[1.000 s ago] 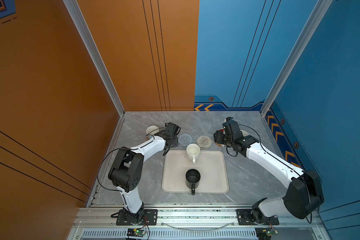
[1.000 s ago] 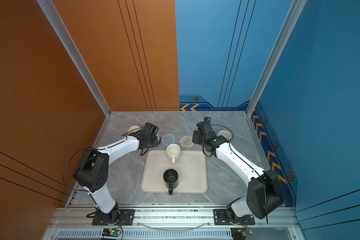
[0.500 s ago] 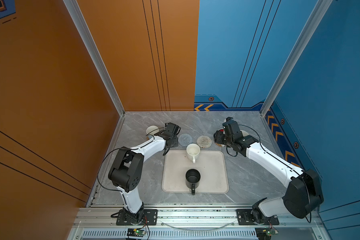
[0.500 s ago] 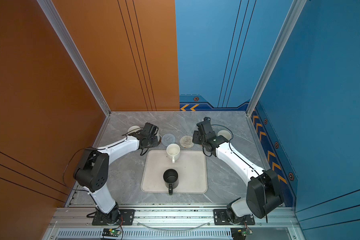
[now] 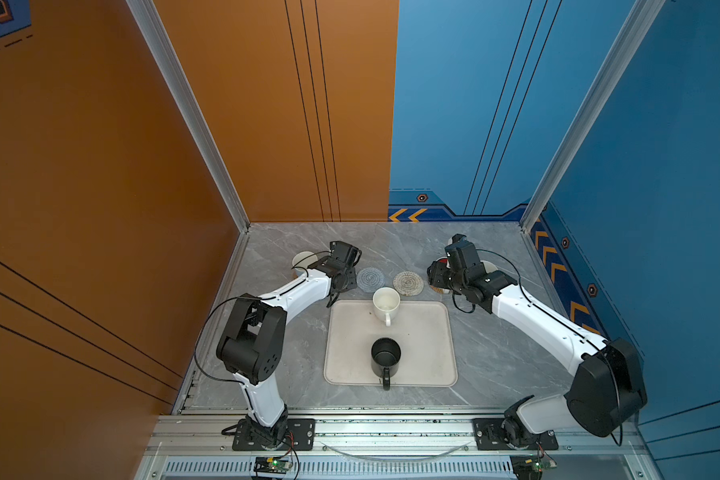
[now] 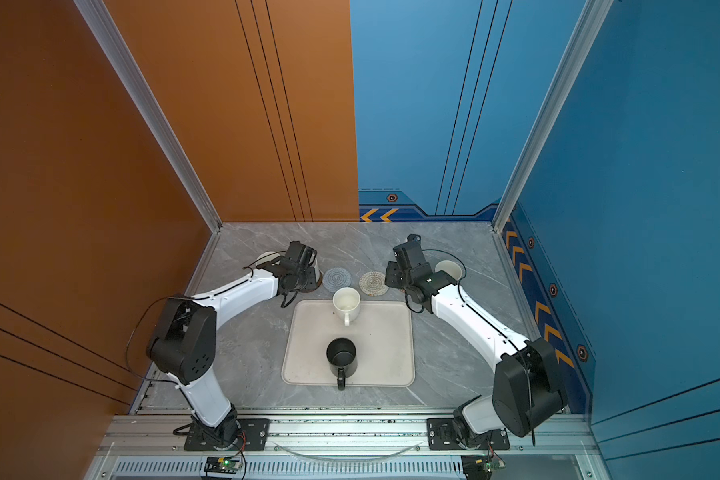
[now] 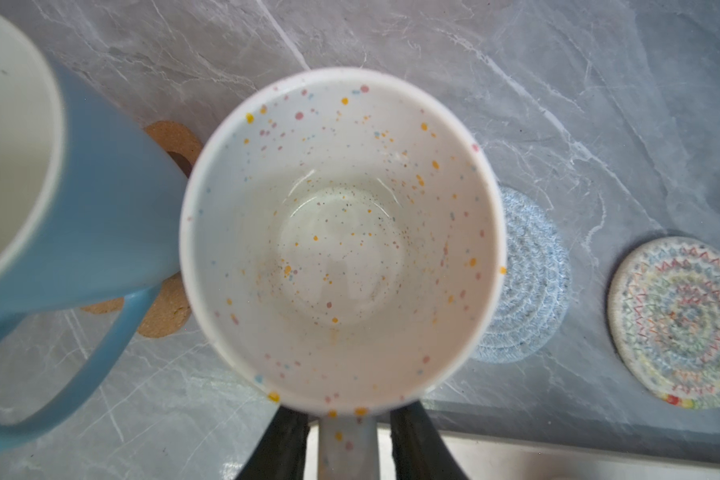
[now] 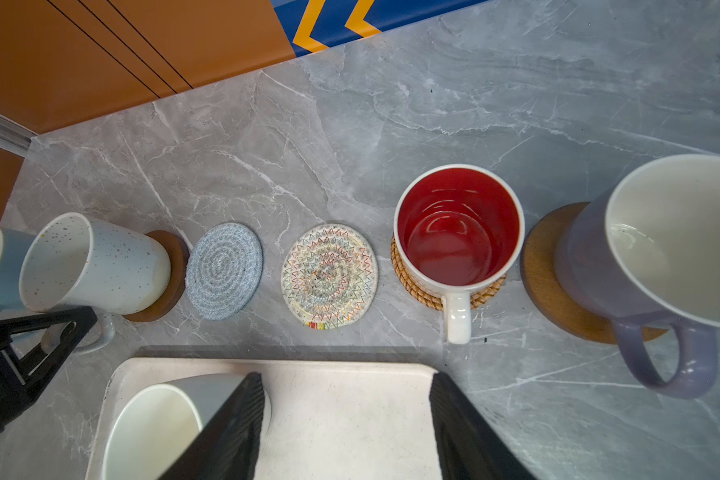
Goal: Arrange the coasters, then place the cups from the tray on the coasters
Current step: 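Lower the speckled white mug onto the wooden coaster with the left gripper, then open the left gripper and raise it while right reaches to the white mug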
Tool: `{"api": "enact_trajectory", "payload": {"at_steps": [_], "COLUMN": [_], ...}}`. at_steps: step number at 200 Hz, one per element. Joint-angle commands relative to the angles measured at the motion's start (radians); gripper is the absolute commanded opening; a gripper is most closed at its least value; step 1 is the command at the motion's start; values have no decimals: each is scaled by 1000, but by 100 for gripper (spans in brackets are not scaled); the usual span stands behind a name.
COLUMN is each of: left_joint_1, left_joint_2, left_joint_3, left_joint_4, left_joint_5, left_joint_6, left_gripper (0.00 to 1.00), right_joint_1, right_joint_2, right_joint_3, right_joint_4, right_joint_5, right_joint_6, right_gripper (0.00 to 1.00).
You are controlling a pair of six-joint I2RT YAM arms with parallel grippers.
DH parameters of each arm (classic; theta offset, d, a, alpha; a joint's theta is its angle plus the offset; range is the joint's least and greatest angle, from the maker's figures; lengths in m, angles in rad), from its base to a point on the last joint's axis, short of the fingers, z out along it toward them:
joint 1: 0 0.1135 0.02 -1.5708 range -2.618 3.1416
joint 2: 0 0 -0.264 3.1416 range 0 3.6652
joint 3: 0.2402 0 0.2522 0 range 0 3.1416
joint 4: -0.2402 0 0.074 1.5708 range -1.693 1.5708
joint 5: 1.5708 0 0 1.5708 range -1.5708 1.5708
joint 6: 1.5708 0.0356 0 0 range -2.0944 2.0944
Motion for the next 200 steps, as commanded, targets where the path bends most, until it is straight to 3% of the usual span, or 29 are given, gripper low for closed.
{"api": "enact_trajectory", "payload": {"at_steps": [1,36,115,200], "left_joint_1": [10,11,-11,-129], "left_joint_2": [-22,-60,-227,-455], "left_joint_3": [14,-4,-84,-163], "left_joint_4": [9,1,-7,11], "left_joint_5": [-27,-24,-61,-110], "left_joint_6": [10,7,9,13], "left_gripper": [38,44,45,49], "right_joint_1": [-5,-5,27,154], "right_joint_2": [-1,-6,-33,-62], "right_joint_3": [2,3,14,81], "right_joint_4": [-15,-17,-37,-118], "right_joint_5": [-14,-14,2,48], "right_joint_6": [-9,-8,-14,-36], "right_gripper": [62,62,62,62]}}
